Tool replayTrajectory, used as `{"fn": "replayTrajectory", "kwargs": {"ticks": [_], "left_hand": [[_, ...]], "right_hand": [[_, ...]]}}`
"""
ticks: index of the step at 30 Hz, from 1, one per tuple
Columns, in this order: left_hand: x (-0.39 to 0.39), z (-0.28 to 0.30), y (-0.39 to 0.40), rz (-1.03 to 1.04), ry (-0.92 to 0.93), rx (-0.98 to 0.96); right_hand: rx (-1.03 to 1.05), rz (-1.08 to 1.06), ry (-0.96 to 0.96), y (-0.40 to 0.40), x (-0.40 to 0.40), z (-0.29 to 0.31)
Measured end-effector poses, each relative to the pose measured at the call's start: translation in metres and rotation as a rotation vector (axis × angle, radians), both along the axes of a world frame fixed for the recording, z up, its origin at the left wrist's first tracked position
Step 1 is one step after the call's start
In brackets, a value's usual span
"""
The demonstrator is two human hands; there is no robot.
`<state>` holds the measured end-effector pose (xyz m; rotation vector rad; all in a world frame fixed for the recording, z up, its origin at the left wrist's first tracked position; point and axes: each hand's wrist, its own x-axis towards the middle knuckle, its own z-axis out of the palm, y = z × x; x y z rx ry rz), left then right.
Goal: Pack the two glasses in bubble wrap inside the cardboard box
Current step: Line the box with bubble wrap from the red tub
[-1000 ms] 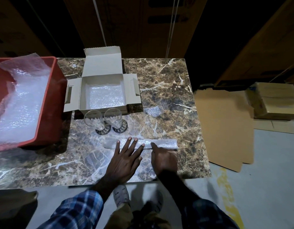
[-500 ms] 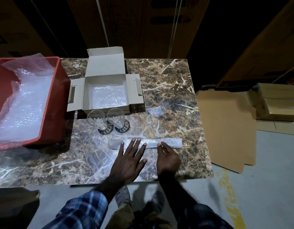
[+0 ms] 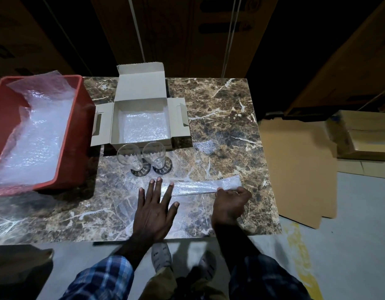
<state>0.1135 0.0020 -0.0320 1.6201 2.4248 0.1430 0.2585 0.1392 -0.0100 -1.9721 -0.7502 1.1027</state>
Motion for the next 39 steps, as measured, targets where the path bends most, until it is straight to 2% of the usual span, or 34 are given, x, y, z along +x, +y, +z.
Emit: {"fn": "replayTrajectory", "kwargs": {"ticks": [3, 8, 11, 16, 18, 20, 24, 28, 31, 33, 34, 39], "left_hand": [[0.003, 0.007, 0.002, -0.034, 0.021, 0.004], [0.015, 0.011, 0.009, -0.223, 0.05, 0.047], [0.017, 0.006, 0.009, -0.23, 0.049, 0.036], [0.012, 0.004, 0.009, -0.244, 0.057, 0.016], [0.009, 0.004, 0.008, -0.229, 0.061, 0.007], [0.003, 0.004, 0.005, -0.188, 0.053, 0.0], [-0.009, 0.002, -0.003, -0.153, 0.029, -0.004], [-0.015, -0.001, -0.005, -0.193, 0.026, -0.02], [-0.015, -0.001, -0.004, -0.203, 0.021, -0.004], [-0.015, 0.0, -0.003, -0.208, 0.021, 0.0], [-0.016, 0.001, -0.002, -0.21, 0.015, 0.003], [-0.014, 0.003, -0.001, -0.227, 0.012, 0.018]], "right_hand": [[0.0, -0.019, 0.025, 0.001, 0.001, -0.004], [-0.006, -0.012, 0.084, 0.003, 0.0, -0.012], [-0.012, -0.035, 0.146, 0.002, -0.004, -0.007], [-0.162, 0.017, 0.095, -0.001, -0.017, -0.006], [-0.175, 0.048, 0.061, 0.002, -0.017, -0.024], [-0.168, 0.058, 0.012, 0.002, -0.018, -0.017], [0.024, 0.216, -0.182, -0.006, -0.02, 0.008], [0.428, 0.512, -0.349, -0.023, -0.028, 0.013], [0.619, 0.728, -0.519, -0.034, -0.034, 0.015], [0.646, 0.807, -0.619, -0.04, -0.038, 0.015], [0.641, 0.819, -0.607, -0.042, -0.04, 0.013], [0.445, 0.696, -0.39, -0.045, -0.046, 0.001]]}}
